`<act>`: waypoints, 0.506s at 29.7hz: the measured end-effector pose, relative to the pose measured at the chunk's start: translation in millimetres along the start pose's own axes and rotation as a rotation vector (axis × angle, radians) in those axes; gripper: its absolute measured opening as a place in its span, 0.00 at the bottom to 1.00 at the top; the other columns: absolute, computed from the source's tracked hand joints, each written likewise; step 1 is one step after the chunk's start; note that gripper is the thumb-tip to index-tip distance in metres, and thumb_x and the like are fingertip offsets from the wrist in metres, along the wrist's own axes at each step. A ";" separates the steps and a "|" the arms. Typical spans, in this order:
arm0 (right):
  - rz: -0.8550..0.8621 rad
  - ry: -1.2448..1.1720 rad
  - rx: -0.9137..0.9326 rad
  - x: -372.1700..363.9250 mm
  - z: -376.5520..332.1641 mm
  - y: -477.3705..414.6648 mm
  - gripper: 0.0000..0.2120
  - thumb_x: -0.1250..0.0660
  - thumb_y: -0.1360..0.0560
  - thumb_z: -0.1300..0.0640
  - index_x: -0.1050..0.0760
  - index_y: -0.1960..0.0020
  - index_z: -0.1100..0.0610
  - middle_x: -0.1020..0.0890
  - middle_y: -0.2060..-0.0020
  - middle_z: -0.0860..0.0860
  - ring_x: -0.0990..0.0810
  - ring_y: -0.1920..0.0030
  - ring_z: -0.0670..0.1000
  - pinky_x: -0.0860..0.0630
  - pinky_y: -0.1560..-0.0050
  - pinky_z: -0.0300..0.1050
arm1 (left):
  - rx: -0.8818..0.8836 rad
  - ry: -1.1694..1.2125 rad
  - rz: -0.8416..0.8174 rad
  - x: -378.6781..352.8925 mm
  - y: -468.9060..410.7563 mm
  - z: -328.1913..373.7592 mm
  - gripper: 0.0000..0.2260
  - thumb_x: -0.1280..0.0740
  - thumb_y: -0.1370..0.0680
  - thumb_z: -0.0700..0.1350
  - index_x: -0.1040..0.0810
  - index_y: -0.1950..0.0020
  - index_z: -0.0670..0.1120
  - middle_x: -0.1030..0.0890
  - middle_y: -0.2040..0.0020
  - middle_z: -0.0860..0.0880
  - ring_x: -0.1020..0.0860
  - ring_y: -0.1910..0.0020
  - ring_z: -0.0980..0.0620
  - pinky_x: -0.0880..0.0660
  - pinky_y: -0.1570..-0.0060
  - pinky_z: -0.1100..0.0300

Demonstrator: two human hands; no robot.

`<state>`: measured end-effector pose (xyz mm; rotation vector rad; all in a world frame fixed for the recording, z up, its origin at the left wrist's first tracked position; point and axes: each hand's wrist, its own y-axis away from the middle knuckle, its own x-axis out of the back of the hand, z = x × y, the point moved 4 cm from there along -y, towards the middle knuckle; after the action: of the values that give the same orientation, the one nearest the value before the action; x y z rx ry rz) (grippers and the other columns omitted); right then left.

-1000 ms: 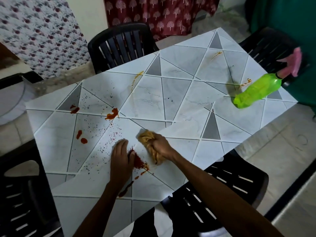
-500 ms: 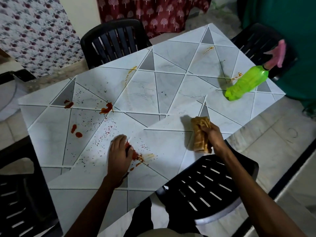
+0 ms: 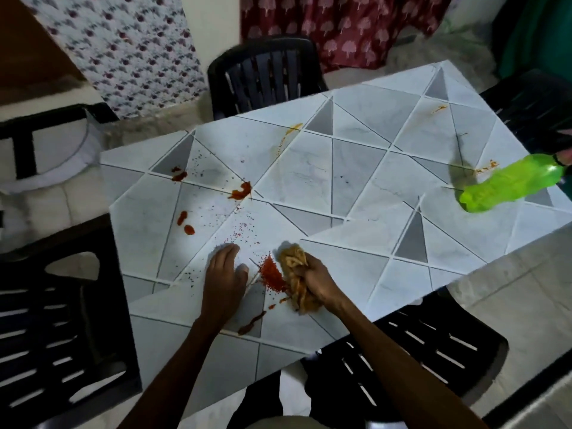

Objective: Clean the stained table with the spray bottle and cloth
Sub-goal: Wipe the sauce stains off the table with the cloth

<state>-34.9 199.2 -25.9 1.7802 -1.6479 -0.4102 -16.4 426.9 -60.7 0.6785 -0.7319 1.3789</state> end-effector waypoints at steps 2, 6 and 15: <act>-0.044 0.160 0.048 -12.3 -26.1 -6.1 0.21 0.34 0.21 0.57 0.27 0.28 0.51 0.21 0.34 0.53 0.21 0.36 0.54 0.28 0.31 0.49 | 0.015 0.007 0.039 10.3 -4.9 -6.9 0.19 0.40 0.18 0.48 0.29 0.30 0.42 0.27 0.29 0.43 0.33 0.29 0.48 0.36 0.27 0.53; -0.027 0.461 0.232 -17.8 -107.9 -34.2 0.19 0.34 0.22 0.58 0.24 0.32 0.50 0.19 0.37 0.50 0.21 0.37 0.52 0.28 0.36 0.44 | 0.080 0.006 0.115 39.6 -20.5 -36.7 0.23 0.35 0.20 0.49 0.31 0.28 0.40 0.29 0.28 0.42 0.33 0.28 0.46 0.36 0.27 0.53; 0.101 0.929 0.618 -81.6 -302.1 -169.8 0.13 0.38 0.27 0.50 0.24 0.44 0.49 0.20 0.47 0.56 0.20 0.45 0.61 0.27 0.52 0.50 | 0.288 -0.080 0.122 75.1 -38.3 -117.8 0.38 0.42 0.23 0.64 0.41 0.22 0.40 0.38 0.22 0.40 0.40 0.23 0.41 0.41 0.24 0.43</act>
<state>273.1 352.3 65.8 1.8347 -1.1967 0.9457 32.6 562.6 -73.3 0.9318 -0.6514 1.5940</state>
